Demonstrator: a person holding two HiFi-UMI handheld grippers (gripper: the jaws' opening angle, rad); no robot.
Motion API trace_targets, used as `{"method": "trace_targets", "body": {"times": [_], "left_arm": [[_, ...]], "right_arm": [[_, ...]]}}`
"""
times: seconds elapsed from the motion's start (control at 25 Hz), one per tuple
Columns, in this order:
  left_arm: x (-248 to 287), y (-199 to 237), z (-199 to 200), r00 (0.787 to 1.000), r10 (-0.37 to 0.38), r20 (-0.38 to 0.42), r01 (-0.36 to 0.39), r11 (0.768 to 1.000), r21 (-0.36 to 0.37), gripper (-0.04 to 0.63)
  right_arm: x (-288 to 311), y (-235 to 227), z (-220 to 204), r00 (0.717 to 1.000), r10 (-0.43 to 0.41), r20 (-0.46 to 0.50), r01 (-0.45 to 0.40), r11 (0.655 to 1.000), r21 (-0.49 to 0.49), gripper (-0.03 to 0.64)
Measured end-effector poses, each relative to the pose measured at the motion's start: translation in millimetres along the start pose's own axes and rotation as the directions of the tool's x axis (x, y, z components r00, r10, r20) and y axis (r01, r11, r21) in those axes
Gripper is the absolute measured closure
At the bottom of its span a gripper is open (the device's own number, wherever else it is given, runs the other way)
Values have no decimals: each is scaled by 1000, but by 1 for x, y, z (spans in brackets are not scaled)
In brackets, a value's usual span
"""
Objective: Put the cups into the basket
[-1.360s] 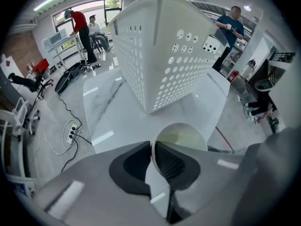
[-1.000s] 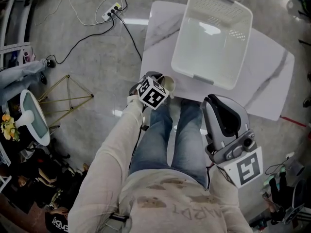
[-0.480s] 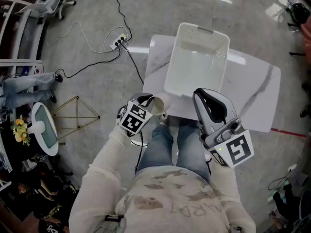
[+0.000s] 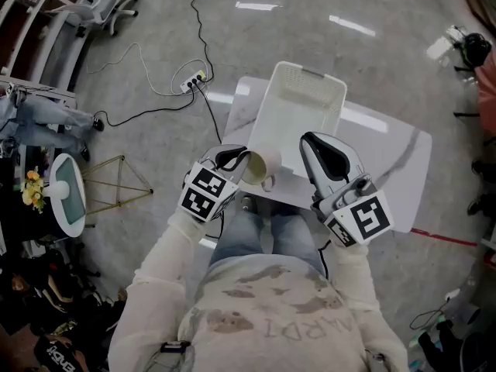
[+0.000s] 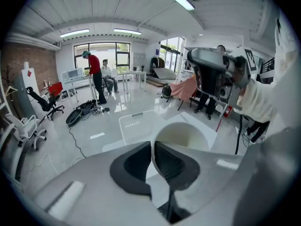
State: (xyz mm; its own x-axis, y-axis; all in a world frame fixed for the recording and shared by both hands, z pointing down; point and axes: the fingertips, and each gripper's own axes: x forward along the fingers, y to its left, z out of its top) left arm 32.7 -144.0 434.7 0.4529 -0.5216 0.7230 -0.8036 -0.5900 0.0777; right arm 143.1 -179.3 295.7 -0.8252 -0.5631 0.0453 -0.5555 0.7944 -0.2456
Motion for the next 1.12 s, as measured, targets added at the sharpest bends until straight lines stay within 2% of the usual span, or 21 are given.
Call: {"method": "trace_targets", "body": {"times": [0.16, 0.28, 0.48, 0.68, 1.12], "left_arm": [[16, -10, 35, 998, -1, 70, 4, 999, -42, 568], [38, -12, 43, 998, -10, 66, 12, 999, -30, 568], [85, -4, 38, 999, -33, 12, 32, 999, 28, 568], [138, 2, 32, 995, -84, -49, 87, 994, 72, 568], [233, 14, -5, 967, -142, -211, 173, 975, 137, 568]], "right_arm": [[3, -13, 2, 1000, 9, 1, -9, 1000, -4, 578], [4, -20, -2, 1000, -12, 8, 12, 1000, 7, 578], [7, -28, -12, 997, -77, -1, 77, 997, 19, 578], [7, -41, -23, 988, -156, -15, 156, 987, 39, 578], [8, -57, -55, 957, -289, -39, 291, 951, 102, 578]]}}
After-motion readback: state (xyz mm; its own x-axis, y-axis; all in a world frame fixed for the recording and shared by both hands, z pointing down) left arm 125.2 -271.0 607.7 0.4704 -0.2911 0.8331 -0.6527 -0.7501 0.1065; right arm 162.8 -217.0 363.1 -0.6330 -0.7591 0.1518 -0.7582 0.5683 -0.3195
